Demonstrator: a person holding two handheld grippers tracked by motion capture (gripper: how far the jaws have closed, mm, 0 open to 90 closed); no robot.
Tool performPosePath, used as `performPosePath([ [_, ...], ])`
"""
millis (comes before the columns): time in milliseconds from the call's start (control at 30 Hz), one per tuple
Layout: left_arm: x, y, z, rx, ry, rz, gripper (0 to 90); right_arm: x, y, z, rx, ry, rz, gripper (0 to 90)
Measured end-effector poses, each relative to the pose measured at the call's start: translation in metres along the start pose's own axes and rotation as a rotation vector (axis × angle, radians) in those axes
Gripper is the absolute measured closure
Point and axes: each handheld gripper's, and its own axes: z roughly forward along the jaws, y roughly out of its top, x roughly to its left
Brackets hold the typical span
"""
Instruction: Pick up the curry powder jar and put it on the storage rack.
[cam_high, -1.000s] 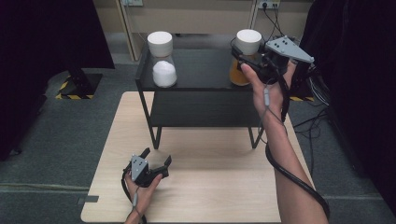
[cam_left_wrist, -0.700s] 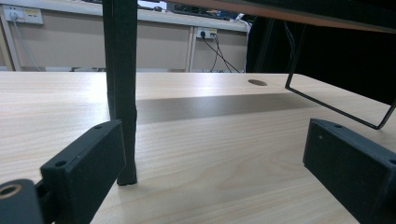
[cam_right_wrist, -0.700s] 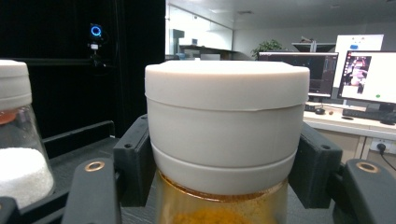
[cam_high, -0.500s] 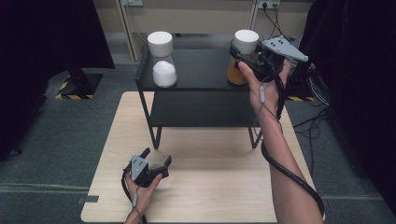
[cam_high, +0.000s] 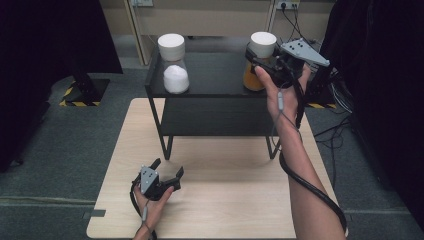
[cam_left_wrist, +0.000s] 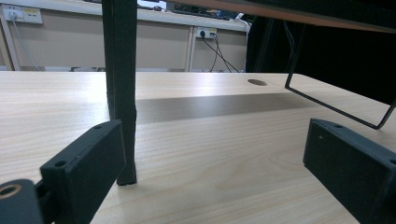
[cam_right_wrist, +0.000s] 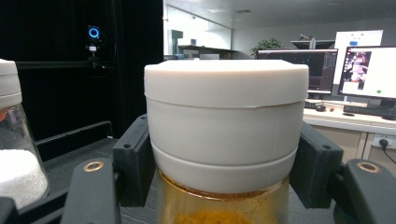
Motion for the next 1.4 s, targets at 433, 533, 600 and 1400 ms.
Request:
performPosePath([
  [433,0.000,0.000,0.000,-0.003,0.001,0.001,4.9,-0.002,-0.002,-0.004,-0.027,-0.001,0.027,2.1],
  [533,0.000,0.000,0.000,-0.003,0.002,0.001,4.9,-0.005,-0.001,-0.011,-0.030,0.029,-0.002,0.5],
  [600,0.000,0.000,0.000,-0.002,0.002,-0.001,4.9,-0.006,-0.001,-0.014,-0.029,0.036,-0.011,0.5],
  [1400,-0.001,-0.001,0.000,-0.006,0.004,0.002,4.9,-0.019,-0.019,-0.055,-0.068,0.075,-0.052,0.5],
])
